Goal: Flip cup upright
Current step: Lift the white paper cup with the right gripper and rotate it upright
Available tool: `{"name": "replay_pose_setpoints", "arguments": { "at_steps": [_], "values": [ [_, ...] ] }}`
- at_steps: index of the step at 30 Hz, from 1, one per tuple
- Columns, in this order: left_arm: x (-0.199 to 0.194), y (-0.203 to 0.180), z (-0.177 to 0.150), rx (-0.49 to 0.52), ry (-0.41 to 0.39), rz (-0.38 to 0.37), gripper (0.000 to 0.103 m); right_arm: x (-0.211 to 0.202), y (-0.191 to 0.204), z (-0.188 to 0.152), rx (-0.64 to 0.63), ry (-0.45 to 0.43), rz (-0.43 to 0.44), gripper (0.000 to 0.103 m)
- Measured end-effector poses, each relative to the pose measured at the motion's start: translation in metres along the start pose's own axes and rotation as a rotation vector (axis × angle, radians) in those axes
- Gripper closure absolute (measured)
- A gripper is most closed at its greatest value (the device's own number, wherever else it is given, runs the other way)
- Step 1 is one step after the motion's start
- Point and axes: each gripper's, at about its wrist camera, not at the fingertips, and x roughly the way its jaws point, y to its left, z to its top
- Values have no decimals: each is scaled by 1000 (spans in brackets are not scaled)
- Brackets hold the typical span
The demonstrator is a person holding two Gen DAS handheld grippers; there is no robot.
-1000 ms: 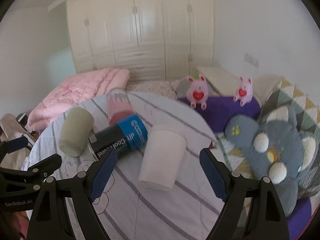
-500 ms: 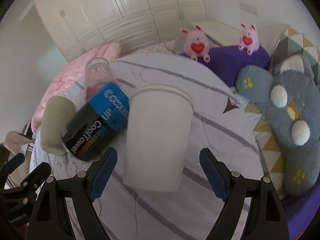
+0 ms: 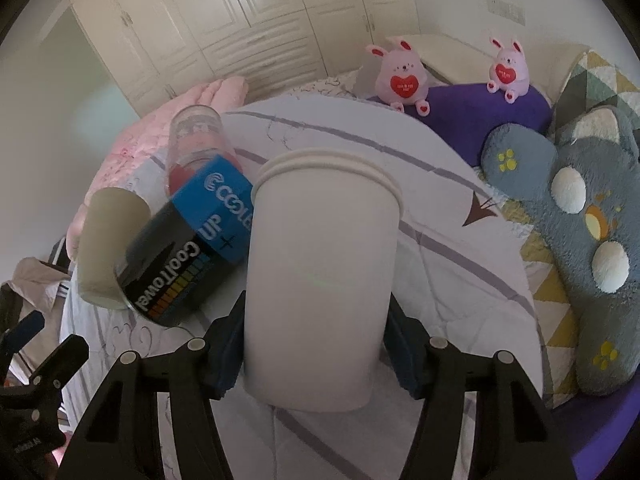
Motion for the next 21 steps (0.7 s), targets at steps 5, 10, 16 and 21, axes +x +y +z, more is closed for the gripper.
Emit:
{"name": "replay_pose_setpoints", "arguments": {
  "at_steps": [5,10,16,21],
  "values": [
    [-21,26,-5,-58,-26,-28,0,-24,12,-1,-25,-42,2,41],
    [-45,63,-18,-144,-57,-5,0,-54,45,-9,-91,-85,45,41],
    [-64,101,-39,-235,-66,-21,0,-60,99,-33,-203,-77,111,41],
    [-66,119,-61,-252,-42,-20,0,-42,132,-53,-243,-15,154,41]
  ]
}}
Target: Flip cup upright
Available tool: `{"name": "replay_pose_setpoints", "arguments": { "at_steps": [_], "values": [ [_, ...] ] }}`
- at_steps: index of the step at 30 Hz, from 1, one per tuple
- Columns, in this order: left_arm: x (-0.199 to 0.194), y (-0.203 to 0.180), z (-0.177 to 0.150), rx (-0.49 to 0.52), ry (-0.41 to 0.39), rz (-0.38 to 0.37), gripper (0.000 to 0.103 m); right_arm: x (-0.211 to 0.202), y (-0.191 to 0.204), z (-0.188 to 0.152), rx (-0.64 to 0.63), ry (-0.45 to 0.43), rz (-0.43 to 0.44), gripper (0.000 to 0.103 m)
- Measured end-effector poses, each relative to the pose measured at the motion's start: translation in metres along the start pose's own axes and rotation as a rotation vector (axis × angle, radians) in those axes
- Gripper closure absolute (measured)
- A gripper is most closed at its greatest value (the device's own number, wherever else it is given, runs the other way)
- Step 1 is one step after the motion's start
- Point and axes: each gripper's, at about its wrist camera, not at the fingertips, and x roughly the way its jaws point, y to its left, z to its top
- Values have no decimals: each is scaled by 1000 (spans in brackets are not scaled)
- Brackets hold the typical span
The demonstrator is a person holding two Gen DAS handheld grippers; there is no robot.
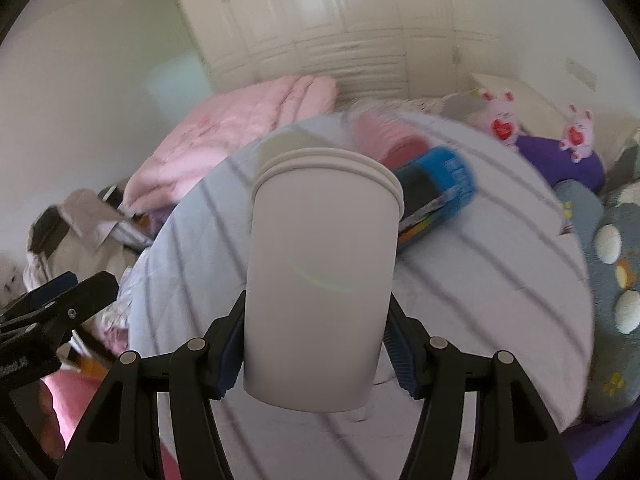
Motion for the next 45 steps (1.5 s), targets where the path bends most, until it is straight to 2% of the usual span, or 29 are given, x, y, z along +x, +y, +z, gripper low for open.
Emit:
{"name": "replay_pose_setpoints", "arguments": {
  "at_steps": [10,18,22,23,24,25,29,35,40,45],
  "values": [
    [0,30,-17,-17,28,6,0,40,51,-20,-48,110,70,41],
    [13,29,-18,-19,67,-14,0,54,57,-28,-64,170,37,41],
    [14,23,-16,-12,78,-29,0,62,48,-31,-21,211,58,37],
    [12,22,-15,-12,71,-33,0,58,47,-30,-6,199,73,34],
    [11,21,-14,-13,69,-35,0,52,45,-29,4,181,94,25],
    [10,20,-12,-15,68,-40,0,46,44,-28,-2,167,102,21],
    [10,14,-7,-18,77,-65,0,34,39,-24,-7,150,108,21],
    [17,-13,-4,19,102,-83,0,8,20,-24,-26,114,73,21],
    [28,-43,-1,60,139,-110,0,-14,1,-20,-54,52,9,21],
    [47,-71,2,84,196,-97,0,-21,-19,-17,-98,15,-100,21]
  ]
}}
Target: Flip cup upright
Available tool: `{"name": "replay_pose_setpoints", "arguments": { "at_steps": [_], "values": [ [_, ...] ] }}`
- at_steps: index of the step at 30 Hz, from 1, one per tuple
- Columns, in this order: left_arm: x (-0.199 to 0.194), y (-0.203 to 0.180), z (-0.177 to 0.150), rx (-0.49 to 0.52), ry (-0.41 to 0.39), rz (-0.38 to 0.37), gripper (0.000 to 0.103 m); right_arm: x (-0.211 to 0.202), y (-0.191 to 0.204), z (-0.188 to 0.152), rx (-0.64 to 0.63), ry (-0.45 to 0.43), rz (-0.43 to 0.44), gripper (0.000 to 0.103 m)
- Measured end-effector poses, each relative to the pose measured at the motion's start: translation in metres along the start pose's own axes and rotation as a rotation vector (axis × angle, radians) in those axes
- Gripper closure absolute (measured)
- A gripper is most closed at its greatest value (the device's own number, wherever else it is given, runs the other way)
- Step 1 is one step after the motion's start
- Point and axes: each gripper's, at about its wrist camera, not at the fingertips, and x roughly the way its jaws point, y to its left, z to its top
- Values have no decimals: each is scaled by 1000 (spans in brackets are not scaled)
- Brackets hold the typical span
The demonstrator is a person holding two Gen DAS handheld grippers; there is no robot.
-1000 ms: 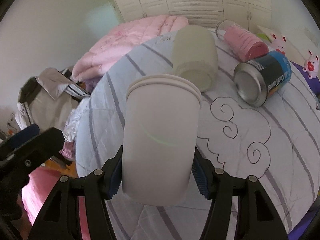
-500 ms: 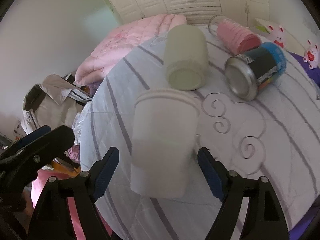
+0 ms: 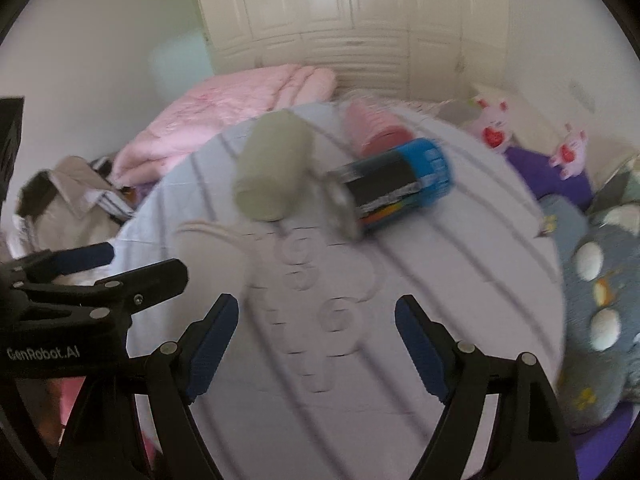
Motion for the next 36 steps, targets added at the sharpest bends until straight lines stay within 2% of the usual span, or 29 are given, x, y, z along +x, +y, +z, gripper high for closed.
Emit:
{"name": "replay_pose_setpoints", "arguments": {
  "at_steps": [3,9,14,17,19,24,26,30,33,36],
  "values": [
    [18,-8,6,-9,67,4,0,2,-13,0,-18,0,-43,21],
    [55,-15,14,-46,194,23,0,11,-33,-1,-13,22,-13,21],
    [66,-20,20,-50,218,55,0,19,-38,-2,-17,32,16,21],
    [65,-22,23,-49,188,75,4,23,-40,-1,-18,35,23,21],
    [65,-22,23,-33,183,81,27,24,-40,-1,-16,37,34,21],
    [60,-19,21,-21,162,72,27,23,-37,-1,-20,34,49,21],
    [53,-17,23,-29,136,46,27,22,-35,-2,-22,29,53,21],
    [29,-18,26,-15,20,32,27,17,-30,-4,-24,25,102,21],
    [17,-16,25,-9,-30,10,27,14,-24,-5,-22,30,138,21],
    [13,-16,22,-4,-55,-8,27,13,-17,-7,-43,31,132,21]
  ]
}}
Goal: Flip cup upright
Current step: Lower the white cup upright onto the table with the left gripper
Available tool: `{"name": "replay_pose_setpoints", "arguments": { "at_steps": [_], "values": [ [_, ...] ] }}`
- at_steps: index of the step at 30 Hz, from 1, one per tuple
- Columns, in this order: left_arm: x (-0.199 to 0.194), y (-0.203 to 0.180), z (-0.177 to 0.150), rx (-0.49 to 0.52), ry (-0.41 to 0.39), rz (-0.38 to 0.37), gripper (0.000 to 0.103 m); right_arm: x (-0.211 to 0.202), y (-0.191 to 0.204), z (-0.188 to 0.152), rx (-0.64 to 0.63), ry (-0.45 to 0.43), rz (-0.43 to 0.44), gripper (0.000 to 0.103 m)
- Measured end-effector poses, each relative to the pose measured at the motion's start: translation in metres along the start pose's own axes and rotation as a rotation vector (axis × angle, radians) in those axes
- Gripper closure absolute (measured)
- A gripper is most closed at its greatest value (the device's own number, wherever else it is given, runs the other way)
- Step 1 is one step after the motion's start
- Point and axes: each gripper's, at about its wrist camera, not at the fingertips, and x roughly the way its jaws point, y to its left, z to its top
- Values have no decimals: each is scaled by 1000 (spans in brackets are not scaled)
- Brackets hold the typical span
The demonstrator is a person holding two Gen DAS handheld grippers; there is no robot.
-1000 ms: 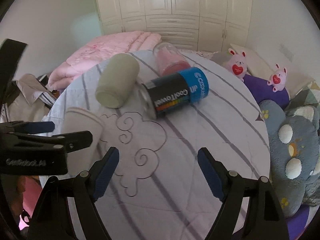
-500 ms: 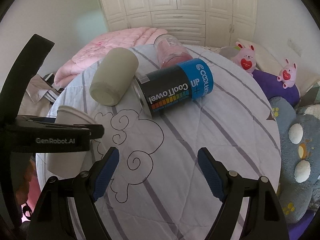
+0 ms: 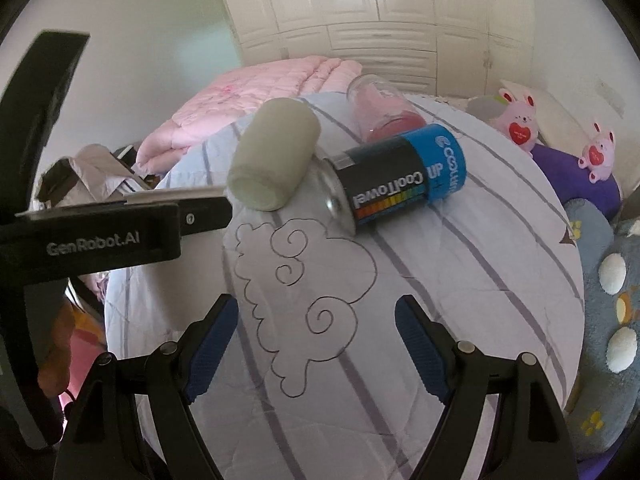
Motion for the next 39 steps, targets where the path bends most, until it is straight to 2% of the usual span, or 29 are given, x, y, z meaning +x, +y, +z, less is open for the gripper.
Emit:
{"name": "replay_pose_setpoints", "arguments": {
  "at_steps": [8,16,24,29,31,33,39],
  "values": [
    [-16,-8,-26,73,-44,-17,27,6,12,-7,-45,20,-54,21],
    [-24,-5,-35,69,-43,-32,26,3,18,-12,-75,33,-73,21],
    [-25,-14,-44,97,-33,-59,25,0,23,-18,-103,46,-140,21],
    [-23,-14,-49,90,-6,-85,18,-1,21,-22,-114,56,-162,21],
    [-25,-12,-48,79,-7,-92,9,-2,21,-24,-113,58,-164,21],
    [-26,-11,-48,67,-1,-96,5,-4,21,-24,-114,57,-165,21],
    [-32,-3,-48,47,9,-110,4,-11,22,-24,-111,41,-162,21]
  ]
}}
